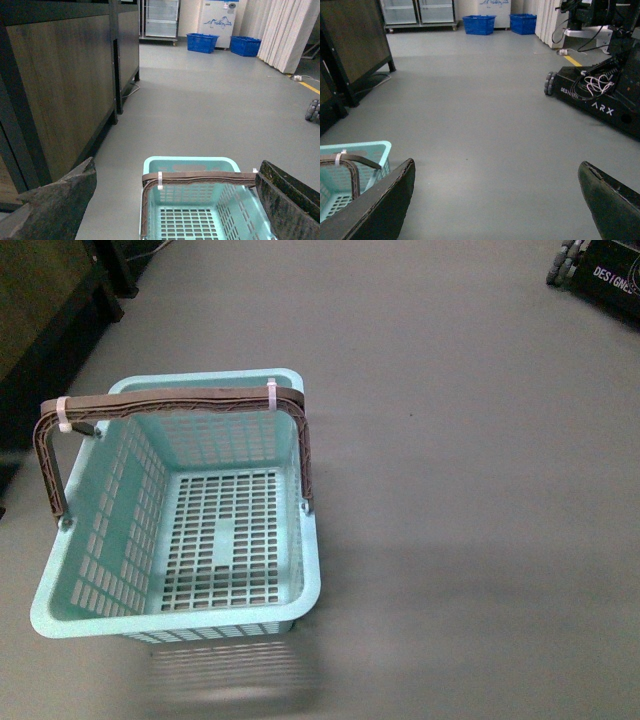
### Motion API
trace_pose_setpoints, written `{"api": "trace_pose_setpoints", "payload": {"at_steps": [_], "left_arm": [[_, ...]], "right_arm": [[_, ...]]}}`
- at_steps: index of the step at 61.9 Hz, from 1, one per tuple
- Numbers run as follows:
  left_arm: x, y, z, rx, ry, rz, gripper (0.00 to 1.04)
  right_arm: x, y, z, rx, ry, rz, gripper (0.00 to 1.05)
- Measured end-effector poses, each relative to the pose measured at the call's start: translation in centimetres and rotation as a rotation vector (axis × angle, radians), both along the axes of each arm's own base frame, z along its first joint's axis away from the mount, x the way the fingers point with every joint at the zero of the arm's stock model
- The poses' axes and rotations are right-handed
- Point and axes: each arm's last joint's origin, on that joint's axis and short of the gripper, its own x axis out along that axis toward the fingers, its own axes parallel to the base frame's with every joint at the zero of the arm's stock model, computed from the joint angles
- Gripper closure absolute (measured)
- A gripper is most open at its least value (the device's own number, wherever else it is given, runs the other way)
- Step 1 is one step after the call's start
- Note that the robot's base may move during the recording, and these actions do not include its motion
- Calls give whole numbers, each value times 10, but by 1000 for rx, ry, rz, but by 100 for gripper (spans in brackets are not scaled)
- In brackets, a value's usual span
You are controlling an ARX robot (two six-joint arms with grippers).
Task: Pick mango and avocado into basket
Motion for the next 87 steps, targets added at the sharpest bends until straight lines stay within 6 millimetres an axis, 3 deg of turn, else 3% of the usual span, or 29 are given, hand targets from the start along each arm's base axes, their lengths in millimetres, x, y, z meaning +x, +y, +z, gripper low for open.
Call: {"api": "trace_pose_setpoints", "payload": {"at_steps": [39, 46, 56, 62, 69, 72, 77, 87], "left_arm": [[0, 0, 0, 0, 0, 0, 8], [2, -3, -3, -282, 362, 261, 8], [14, -12, 12, -646, 384, 371, 8], [34, -15, 22, -916, 344, 400, 8], [66, -21, 8, -1093, 383, 451, 8], [91, -26, -3, -1162, 401, 484, 8], [131, -38, -19, -1206, 435, 510, 8], [189, -59, -51, -1202, 510, 542, 8]], "right_arm": [[0, 0, 0, 0, 0, 0, 9], [0, 0, 0, 0, 0, 0, 9], [0, 0, 0, 0, 0, 0, 9], [0, 0, 0, 0, 0, 0, 9], [0, 0, 0, 0, 0, 0, 9], [0, 0, 0, 0, 0, 0, 9], [0, 0, 0, 0, 0, 0, 9], [0, 0, 0, 0, 0, 0, 9]]}}
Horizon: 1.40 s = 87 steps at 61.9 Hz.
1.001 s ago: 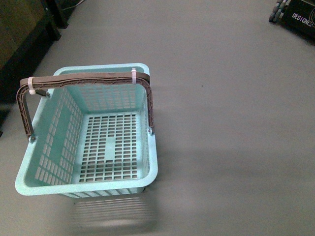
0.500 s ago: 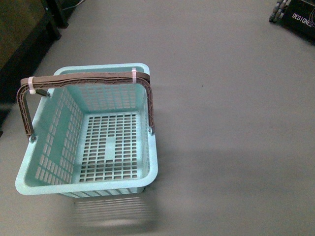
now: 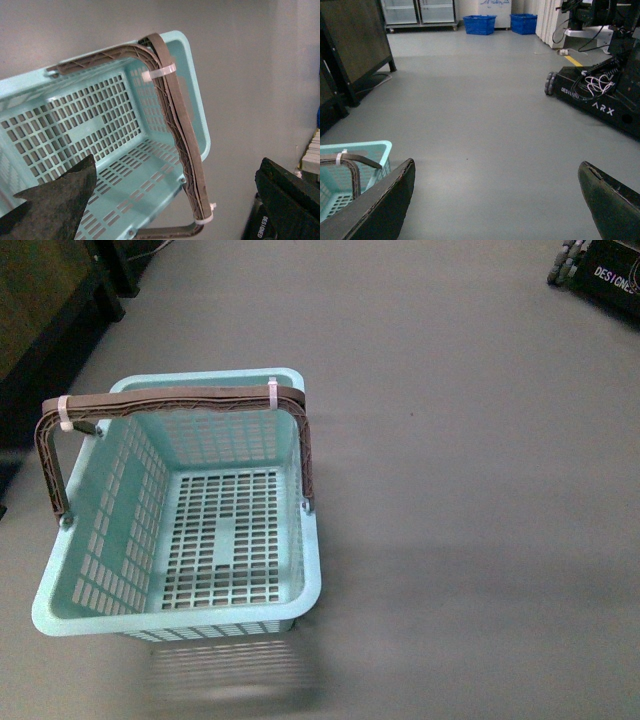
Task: Pick mango and avocado into basket
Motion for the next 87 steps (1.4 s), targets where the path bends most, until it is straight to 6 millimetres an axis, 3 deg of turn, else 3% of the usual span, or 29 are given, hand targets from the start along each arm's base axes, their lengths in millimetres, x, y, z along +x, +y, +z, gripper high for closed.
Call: {"api": "trace_pose_setpoints", "payload": {"at_steps": [13, 27, 43, 60, 80, 87], "left_arm": [[62, -28, -45, -14, 58, -45, 8], [115, -56, -87, -18, 114, -93, 8], [155, -81, -95, -51, 42, -137, 8], [162, -88, -93, -62, -9, -156, 8], [140, -72, -83, -38, -34, -122, 8], [137, -67, -85, -33, -25, -112, 14]], "right_arm": [[0, 0, 0, 0, 0, 0, 9], [0, 0, 0, 0, 0, 0, 9], [0, 0, 0, 0, 0, 0, 9], [0, 0, 0, 0, 0, 0, 9], [0, 0, 0, 0, 0, 0, 9], [0, 0, 0, 0, 0, 0, 9]]}}
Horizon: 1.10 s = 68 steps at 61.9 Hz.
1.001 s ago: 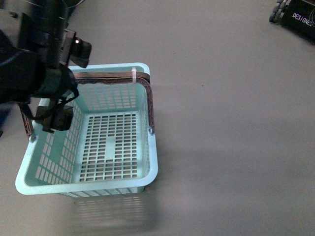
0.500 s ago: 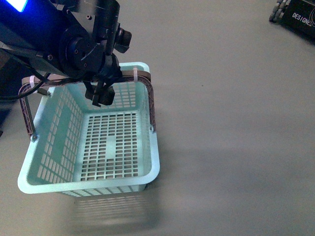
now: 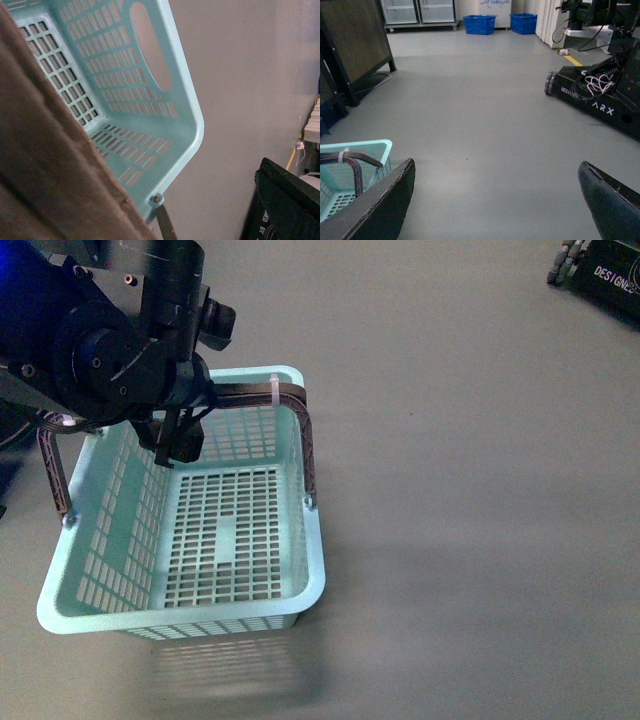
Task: Pick mango and avocado into basket
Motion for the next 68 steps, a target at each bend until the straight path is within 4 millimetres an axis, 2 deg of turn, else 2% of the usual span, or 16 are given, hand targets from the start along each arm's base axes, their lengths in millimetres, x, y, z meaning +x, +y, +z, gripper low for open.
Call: {"api": "trace_pose_setpoints", "payload": {"at_steps": [10, 28, 33, 45, 53, 60, 68], "left_arm": [[-1, 3, -2, 14, 13, 11, 22], [-5, 8, -8, 23, 46, 36, 70], [-3, 9, -9, -17, 59, 80, 79], [1, 14, -8, -59, 55, 130, 85], [-7, 16, -5, -78, 48, 143, 86], [-33, 21, 5, -69, 57, 152, 87], [-59, 29, 33, -68, 21, 182, 87]], "right_arm": [[0, 0, 0, 0, 0, 0, 9], [0, 0, 0, 0, 0, 0, 9], [0, 0, 0, 0, 0, 0, 9], [0, 0, 0, 0, 0, 0, 9], [0, 0, 0, 0, 0, 0, 9], [0, 0, 0, 0, 0, 0, 9], [0, 0, 0, 0, 0, 0, 9]]}}
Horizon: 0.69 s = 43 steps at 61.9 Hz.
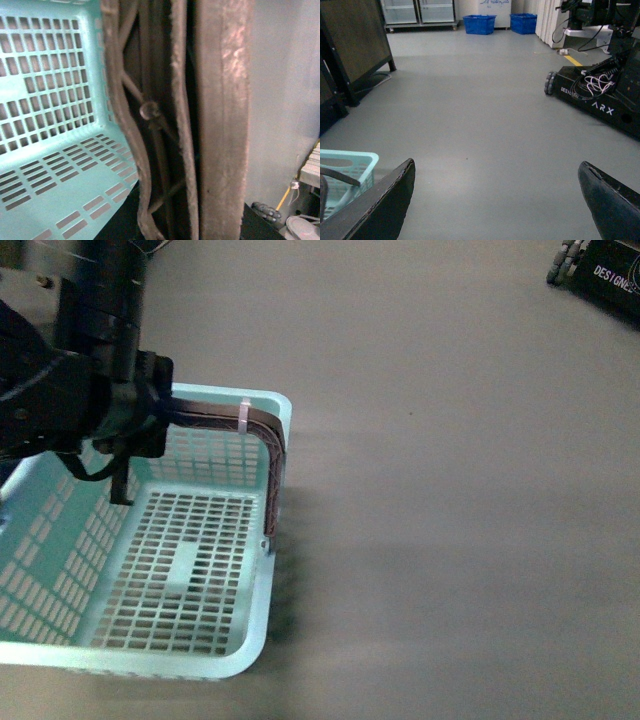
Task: Pick mango and avocado into basket
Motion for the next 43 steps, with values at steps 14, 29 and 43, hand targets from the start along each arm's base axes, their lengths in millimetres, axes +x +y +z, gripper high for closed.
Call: {"api": "trace_pose_setpoints", "payload": {"at_steps": [14, 29, 43], "left_arm": [[-41, 9, 64, -28, -91, 24, 88], [-84, 10, 145, -37, -230, 30, 88], [-129, 20, 196, -56, -321, 52, 88]], "right_arm": [[0, 0, 0, 0, 0, 0, 9], [0, 0, 0, 0, 0, 0, 9], [0, 0, 0, 0, 0, 0, 9]]}}
